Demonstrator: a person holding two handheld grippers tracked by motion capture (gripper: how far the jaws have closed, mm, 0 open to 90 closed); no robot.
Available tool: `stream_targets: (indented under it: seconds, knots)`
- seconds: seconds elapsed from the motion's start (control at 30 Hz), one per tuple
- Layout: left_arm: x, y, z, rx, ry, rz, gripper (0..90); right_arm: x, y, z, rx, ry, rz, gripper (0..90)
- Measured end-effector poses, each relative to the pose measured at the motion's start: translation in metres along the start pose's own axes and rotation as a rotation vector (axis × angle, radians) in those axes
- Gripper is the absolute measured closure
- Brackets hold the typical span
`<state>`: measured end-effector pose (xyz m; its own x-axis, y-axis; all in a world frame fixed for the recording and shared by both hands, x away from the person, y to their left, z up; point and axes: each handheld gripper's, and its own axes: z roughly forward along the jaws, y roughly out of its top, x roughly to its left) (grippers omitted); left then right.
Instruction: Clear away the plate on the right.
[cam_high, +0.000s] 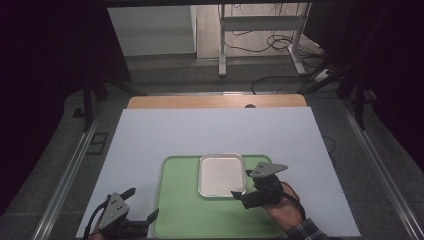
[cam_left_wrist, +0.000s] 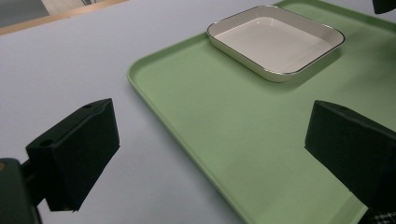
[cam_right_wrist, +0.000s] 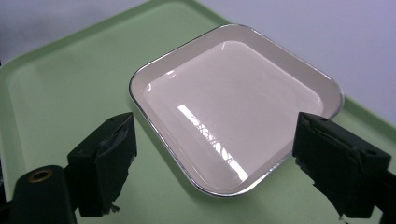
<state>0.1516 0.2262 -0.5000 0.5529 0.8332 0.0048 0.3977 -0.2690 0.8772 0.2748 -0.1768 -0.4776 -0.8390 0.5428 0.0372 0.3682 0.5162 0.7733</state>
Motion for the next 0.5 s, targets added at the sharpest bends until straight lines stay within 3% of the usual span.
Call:
stream_targets:
  seconds: [0.5]
  knots:
    - [0.0, 0.0, 0.0, -0.003, -0.002, 0.0, 2.8, -0.006, -0.004, -0.015, -0.035, -0.038, 0.018, 6.7]
